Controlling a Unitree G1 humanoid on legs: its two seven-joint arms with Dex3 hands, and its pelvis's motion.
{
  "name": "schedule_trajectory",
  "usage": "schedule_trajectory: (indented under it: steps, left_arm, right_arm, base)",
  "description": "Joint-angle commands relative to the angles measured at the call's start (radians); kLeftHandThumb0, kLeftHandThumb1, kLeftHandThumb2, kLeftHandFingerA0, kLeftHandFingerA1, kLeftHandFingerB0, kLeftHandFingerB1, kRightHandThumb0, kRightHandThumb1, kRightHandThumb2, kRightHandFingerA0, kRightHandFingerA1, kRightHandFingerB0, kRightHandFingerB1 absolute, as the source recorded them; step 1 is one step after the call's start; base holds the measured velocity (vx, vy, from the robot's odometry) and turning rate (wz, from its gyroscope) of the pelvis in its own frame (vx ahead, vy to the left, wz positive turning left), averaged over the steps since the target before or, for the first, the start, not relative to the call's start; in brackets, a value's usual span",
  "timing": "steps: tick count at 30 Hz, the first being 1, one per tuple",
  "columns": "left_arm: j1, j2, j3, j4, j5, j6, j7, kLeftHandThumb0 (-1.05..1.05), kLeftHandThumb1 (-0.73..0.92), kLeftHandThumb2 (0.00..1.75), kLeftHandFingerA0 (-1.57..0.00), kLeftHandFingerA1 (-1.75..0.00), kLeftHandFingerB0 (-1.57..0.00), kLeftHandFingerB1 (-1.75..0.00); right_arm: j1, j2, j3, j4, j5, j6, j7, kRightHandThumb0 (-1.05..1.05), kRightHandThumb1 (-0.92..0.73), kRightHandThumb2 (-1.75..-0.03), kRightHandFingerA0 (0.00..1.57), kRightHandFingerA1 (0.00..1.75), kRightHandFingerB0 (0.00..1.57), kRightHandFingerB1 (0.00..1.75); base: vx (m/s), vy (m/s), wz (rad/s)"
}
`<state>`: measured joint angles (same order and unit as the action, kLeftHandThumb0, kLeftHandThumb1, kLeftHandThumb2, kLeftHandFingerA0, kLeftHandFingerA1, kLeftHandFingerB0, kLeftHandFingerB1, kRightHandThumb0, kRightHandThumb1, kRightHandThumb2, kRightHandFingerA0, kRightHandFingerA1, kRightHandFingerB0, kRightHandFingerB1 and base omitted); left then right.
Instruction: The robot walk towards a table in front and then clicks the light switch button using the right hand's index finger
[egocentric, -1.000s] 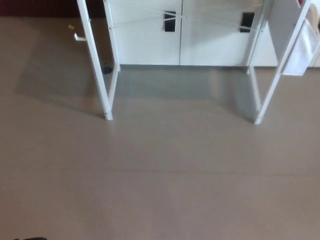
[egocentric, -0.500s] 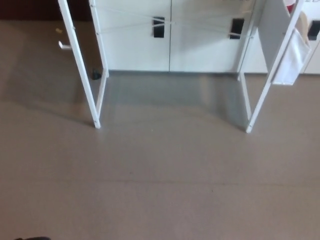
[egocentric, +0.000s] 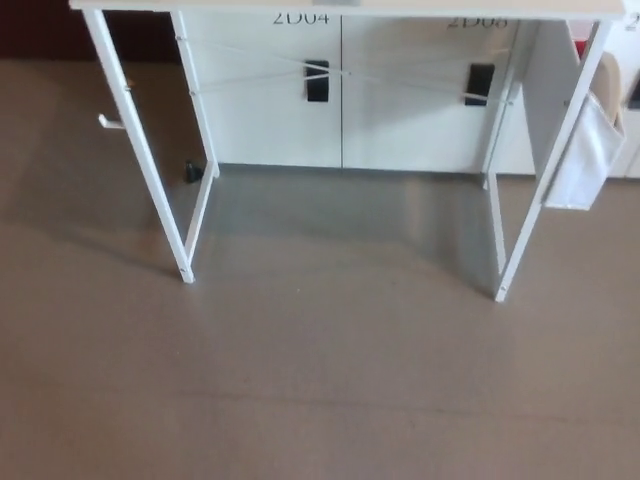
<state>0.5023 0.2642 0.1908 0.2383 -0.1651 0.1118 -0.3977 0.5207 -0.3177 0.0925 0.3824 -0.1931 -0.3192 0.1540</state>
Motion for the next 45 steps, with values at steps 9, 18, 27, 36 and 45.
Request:
schedule_trajectory:
  steps: [9, 18, 27, 36, 45]
  left_arm:
    - [-0.017, 0.005, 0.008, 0.051, 0.025, -0.077, 0.037, -0.14, 0.46, 0.53, -0.50, -0.45, -0.47, -0.38]
    - [-0.023, 0.012, 0.000, 0.035, 0.032, -0.078, 0.034, -0.16, 0.48, 0.54, -0.49, -0.45, -0.47, -0.39]
    - [-0.031, 0.015, 0.009, -0.002, 0.001, 0.005, 0.021, -0.11, 0.49, 0.54, -0.46, -0.44, -0.46, -0.38]
    - [-0.041, 0.010, 0.022, -0.015, -0.012, 0.029, 0.020, -0.12, 0.48, 0.54, -0.48, -0.45, -0.47, -0.39]
    - [-0.053, 0.010, 0.022, -0.014, -0.013, 0.039, 0.024, -0.11, 0.48, 0.54, -0.51, -0.46, -0.50, -0.40]
  right_arm:
    - [-0.020, 0.015, -0.009, 0.017, -0.005, -0.038, -0.053, -0.26, -0.69, -0.60, 0.46, 0.51, 0.39, 0.44]
    - [-0.024, 0.012, -0.003, -0.014, -0.020, -0.007, -0.057, -0.27, -0.69, -0.60, 0.46, 0.49, 0.40, 0.43]
    - [-0.038, 0.016, 0.003, -0.007, -0.024, 0.003, -0.057, -0.27, -0.69, -0.60, 0.47, 0.51, 0.39, 0.44]
    - [-0.052, 0.005, 0.012, -0.020, -0.033, 0.016, -0.051, -0.28, -0.68, -0.59, 0.49, 0.52, 0.40, 0.44]
    - [-0.058, -0.002, 0.017, -0.024, -0.042, 0.009, -0.052, -0.27, -0.69, -0.60, 0.49, 0.52, 0.41, 0.44]
  base:
    - [0.23, -0.033, -0.02]
    - [0.41, 0.179, -0.30]
    - [0.27, -0.101, 0.12]
    - [0.21, -0.167, 0.05]
    - [0.13, 0.108, -0.05]
